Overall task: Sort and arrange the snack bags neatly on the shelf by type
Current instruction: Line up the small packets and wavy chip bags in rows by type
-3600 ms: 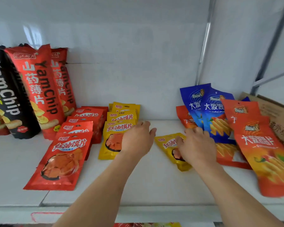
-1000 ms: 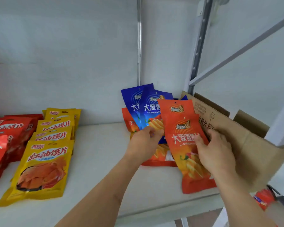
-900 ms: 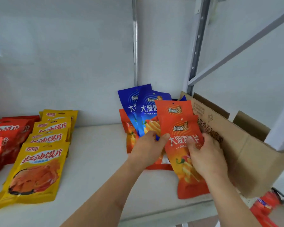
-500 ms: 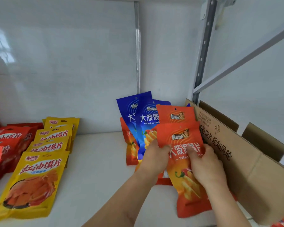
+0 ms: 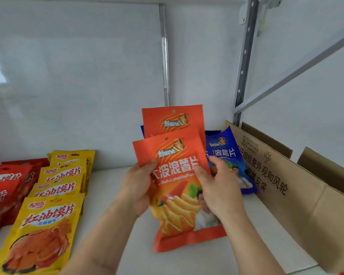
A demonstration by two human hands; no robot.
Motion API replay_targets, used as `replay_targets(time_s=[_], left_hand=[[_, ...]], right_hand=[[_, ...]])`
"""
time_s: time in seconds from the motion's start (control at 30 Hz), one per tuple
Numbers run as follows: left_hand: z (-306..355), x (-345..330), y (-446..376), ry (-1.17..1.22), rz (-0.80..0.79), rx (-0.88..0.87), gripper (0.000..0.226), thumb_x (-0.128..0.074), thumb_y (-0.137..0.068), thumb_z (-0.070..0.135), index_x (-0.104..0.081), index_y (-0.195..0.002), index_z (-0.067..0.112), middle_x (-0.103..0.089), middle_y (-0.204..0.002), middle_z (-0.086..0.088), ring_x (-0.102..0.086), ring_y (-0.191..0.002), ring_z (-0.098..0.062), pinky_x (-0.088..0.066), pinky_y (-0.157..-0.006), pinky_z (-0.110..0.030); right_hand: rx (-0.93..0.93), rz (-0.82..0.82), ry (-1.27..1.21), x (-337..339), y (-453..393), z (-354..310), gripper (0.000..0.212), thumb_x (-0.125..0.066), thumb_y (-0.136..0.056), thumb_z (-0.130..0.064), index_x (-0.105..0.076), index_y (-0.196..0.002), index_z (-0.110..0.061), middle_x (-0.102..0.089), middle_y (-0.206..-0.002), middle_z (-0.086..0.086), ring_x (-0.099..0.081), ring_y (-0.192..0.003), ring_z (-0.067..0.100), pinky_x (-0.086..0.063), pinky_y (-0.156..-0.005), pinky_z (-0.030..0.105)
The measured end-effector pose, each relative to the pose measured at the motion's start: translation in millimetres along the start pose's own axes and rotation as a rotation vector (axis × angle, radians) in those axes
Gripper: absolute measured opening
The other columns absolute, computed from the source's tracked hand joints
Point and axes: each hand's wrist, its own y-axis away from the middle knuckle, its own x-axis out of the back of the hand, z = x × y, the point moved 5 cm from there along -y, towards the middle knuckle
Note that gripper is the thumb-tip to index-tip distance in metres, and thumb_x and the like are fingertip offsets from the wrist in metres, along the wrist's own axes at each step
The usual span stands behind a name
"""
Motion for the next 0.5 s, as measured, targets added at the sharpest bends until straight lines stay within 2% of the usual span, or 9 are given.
replay_targets(time_s=[0.17,0.33,0.4,0.47,0.5], left_hand=[[28,43,-1,-0.044,0.047,-0.007,0.016,-0.055,-0.1,0.012,-0.065,-0.112,0.01,-0.078,-0.093,-0.015,-0.076,-0.072,-0.025,-0.063,-0.059,-0.039],[34,70,1,-0.149,0.013,0.061,0.023,-0.063,-0.096,0.02,-0.066,-0.117,0.011,-0.077,-0.1,-0.015,-0.077,-0.081,-0.031,-0.061,-0.069,-0.043],[36,78,1,-0.166,0.034,0.047,0.022,-0.066,-0.094,0.02,-0.067,-0.115,0.013,-0.078,-0.098,-0.016,-0.076,-0.078,-0.031,-0.062,-0.067,-0.043],[41,86,1,-0.176,0.075,0.026,0.02,-0.068,-0.092,0.018,-0.067,-0.112,0.015,-0.078,-0.095,-0.015,-0.076,-0.074,-0.031,-0.061,-0.064,-0.042],[43,89,1,-0.178,0.094,0.018,0.019,-0.07,-0.091,0.016,-0.068,-0.11,0.016,-0.078,-0.093,-0.015,-0.076,-0.073,-0.031,-0.061,-0.064,-0.042]], right_hand=[[0.05,-0.144,-0.077,-44,0,-22,0.058,-0.056,-0.088,-0.06,-0.048,-0.135,-0.027,-0.063,-0.122,-0.009,-0.061,-0.11,0.012,-0.052,-0.094,0.037],[0.096,-0.192,-0.123,-79,1,-31,0.056,-0.05,-0.091,-0.058,-0.045,-0.138,-0.028,-0.064,-0.122,-0.009,-0.062,-0.111,0.012,-0.052,-0.095,0.04],[0.105,-0.227,-0.142,-92,3,-33,0.054,-0.049,-0.094,-0.054,-0.043,-0.14,-0.028,-0.062,-0.127,-0.009,-0.06,-0.115,0.012,-0.05,-0.098,0.04],[0.087,-0.261,-0.2,-102,6,-34,0.048,-0.05,-0.096,-0.049,-0.043,-0.139,-0.027,-0.061,-0.127,-0.01,-0.059,-0.114,0.007,-0.051,-0.099,0.036],[0.082,-0.275,-0.226,-105,7,-35,0.041,-0.05,-0.098,-0.045,-0.045,-0.135,-0.027,-0.061,-0.122,-0.013,-0.059,-0.108,0.0,-0.051,-0.096,0.028]])
